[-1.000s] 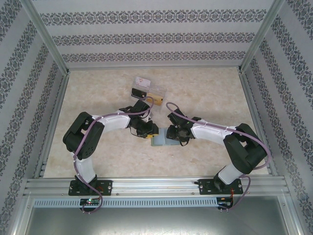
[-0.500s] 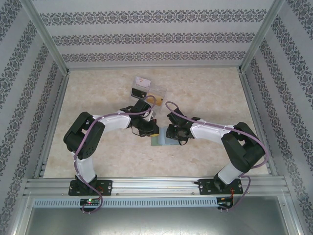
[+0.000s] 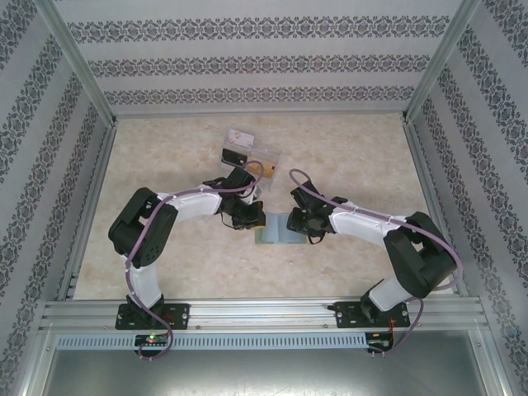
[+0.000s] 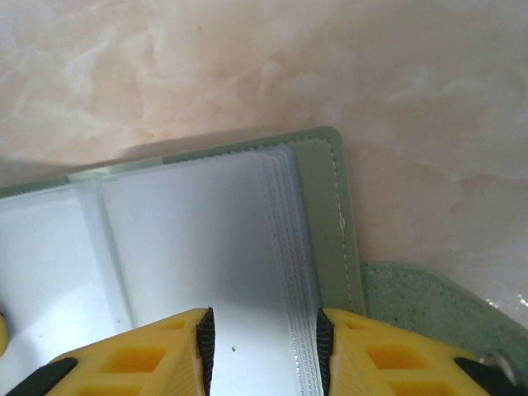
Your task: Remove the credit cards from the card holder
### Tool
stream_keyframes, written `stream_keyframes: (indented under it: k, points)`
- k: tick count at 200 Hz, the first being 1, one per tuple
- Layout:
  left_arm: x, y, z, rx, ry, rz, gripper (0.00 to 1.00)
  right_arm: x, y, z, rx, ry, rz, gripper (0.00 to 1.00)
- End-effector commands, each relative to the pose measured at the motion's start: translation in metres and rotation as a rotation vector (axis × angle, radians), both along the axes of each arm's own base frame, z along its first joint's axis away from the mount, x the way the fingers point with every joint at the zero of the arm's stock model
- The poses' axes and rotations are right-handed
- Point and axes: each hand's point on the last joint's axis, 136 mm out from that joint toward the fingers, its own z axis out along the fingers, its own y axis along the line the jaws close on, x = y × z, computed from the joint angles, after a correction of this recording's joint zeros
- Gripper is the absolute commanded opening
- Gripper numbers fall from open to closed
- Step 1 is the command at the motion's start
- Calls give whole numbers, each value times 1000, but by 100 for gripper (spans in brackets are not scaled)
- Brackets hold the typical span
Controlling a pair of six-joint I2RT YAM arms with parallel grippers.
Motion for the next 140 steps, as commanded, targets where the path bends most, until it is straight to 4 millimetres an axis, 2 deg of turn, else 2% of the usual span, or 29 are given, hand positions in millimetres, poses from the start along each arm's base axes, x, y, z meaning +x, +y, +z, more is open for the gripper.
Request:
stream_keyframes:
  k: [1,23,56,89,114,140]
  points:
    - [-2,3,-9,29,25,-11,0,-7,-7,-12,-48,47,13,40]
    - [-4,2,-11,27,37,-13,0,-6,-1,-14,-39,54,32,38]
    - [-4,0,-15,21,49,-16,0,-4,20,-10,31,35,94,21]
    - [-2,-2,-15,16,46,-21,0,3,38,0,116,-2,134,9]
    - [-1,-2,-15,20,44,-23,0,6,48,10,175,-26,157,4]
    - [1,0,-14,30,38,-21,0,8,48,13,171,-32,160,6]
